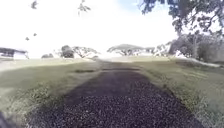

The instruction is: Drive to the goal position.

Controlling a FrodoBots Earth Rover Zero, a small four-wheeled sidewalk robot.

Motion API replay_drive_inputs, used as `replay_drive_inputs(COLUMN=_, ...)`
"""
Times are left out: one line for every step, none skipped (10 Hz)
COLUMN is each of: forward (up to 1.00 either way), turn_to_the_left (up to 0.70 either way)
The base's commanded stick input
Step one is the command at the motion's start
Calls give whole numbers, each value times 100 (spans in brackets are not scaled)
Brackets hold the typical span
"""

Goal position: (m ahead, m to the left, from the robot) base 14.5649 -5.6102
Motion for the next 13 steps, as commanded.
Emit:
replay_drive_inputs(forward=50, turn_to_the_left=0)
replay_drive_inputs(forward=50, turn_to_the_left=0)
replay_drive_inputs(forward=50, turn_to_the_left=0)
replay_drive_inputs(forward=50, turn_to_the_left=0)
replay_drive_inputs(forward=50, turn_to_the_left=0)
replay_drive_inputs(forward=50, turn_to_the_left=0)
replay_drive_inputs(forward=50, turn_to_the_left=0)
replay_drive_inputs(forward=50, turn_to_the_left=0)
replay_drive_inputs(forward=50, turn_to_the_left=0)
replay_drive_inputs(forward=50, turn_to_the_left=0)
replay_drive_inputs(forward=50, turn_to_the_left=0)
replay_drive_inputs(forward=50, turn_to_the_left=0)
replay_drive_inputs(forward=50, turn_to_the_left=0)
